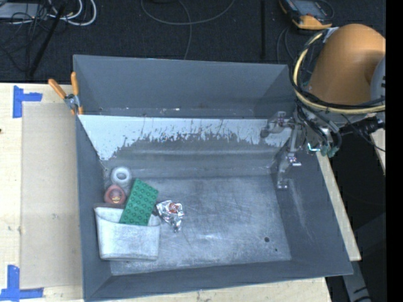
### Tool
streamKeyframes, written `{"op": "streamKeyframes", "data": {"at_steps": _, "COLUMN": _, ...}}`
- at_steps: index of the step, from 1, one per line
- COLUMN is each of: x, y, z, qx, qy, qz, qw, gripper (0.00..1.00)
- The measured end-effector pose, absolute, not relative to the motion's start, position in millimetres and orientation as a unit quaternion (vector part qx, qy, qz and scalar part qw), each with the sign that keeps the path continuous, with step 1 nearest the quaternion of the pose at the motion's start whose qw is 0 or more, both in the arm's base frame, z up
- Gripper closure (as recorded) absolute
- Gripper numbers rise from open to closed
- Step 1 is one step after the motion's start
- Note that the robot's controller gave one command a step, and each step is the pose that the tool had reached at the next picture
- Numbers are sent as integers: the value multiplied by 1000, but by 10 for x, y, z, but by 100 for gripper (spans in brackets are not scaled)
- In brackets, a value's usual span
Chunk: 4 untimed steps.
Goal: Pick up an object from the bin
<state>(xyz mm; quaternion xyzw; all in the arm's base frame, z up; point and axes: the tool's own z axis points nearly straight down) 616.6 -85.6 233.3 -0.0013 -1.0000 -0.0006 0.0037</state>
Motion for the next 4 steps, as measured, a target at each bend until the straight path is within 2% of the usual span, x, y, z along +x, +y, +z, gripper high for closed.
{"op": "streamKeyframes", "data": {"at_steps": 1, "x": 6129, "y": -648, "z": 1907, "qx": 84, "qy": -996, "qz": -1, "qw": 2, "gripper": 0}}
{"op": "streamKeyframes", "data": {"at_steps": 2, "x": 6116, "y": 125, "z": 800, "qx": 41, "qy": -999, "qz": 0, "qw": -2, "gripper": 0}}
{"op": "streamKeyframes", "data": {"at_steps": 3, "x": 5661, "y": 1020, "z": 1124, "qx": -152, "qy": -988, "qz": -1, "qw": 1, "gripper": 0}}
{"op": "streamKeyframes", "data": {"at_steps": 4, "x": 5704, "y": 1264, "z": 716, "qx": -67, "qy": -998, "qz": 0, "qw": -2, "gripper": 0}}
